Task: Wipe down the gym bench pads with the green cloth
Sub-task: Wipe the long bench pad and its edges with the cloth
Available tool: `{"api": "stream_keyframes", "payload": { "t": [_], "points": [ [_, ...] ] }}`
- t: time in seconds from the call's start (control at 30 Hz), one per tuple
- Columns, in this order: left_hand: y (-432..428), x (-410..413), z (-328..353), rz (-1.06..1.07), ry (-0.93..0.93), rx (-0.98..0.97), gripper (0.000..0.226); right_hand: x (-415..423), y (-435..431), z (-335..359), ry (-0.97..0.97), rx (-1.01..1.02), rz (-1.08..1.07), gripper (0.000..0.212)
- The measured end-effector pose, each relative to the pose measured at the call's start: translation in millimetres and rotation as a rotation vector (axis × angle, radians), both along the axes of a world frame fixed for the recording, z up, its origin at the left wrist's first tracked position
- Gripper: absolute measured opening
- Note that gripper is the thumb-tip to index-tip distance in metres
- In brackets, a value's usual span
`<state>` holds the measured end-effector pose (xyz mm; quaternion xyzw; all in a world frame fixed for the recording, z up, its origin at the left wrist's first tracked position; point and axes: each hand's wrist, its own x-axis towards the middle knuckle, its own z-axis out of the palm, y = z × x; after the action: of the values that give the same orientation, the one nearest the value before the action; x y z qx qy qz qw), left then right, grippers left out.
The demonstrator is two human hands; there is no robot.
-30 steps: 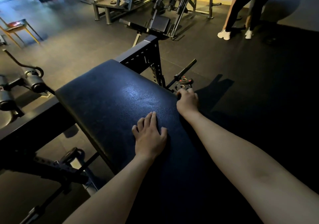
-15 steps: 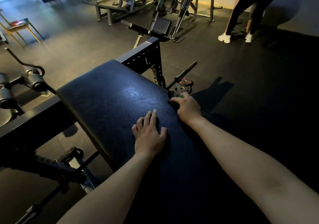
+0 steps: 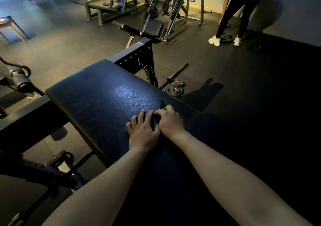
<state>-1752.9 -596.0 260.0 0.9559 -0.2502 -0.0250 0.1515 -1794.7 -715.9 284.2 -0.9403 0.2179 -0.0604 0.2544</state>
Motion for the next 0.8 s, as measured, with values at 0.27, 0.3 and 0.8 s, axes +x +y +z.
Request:
{"api": "stream_keyframes", "payload": {
  "t": [0.27, 0.3, 0.8],
  "points": [
    [2, 0, 0, -0.012, 0.017, -0.016, 0.063, -20, -78, -4, -0.007, -0.141, -0.328, 0.036],
    [3, 0, 0, -0.015, 0.014, -0.018, 0.061, -21, -83, -6, 0.054, -0.123, -0.371, 0.036],
    [3, 0, 0, -0.017, 0.015, -0.028, 0.069, -21, -23, -8, -0.095, -0.086, 0.067, 0.044]
  ]
}}
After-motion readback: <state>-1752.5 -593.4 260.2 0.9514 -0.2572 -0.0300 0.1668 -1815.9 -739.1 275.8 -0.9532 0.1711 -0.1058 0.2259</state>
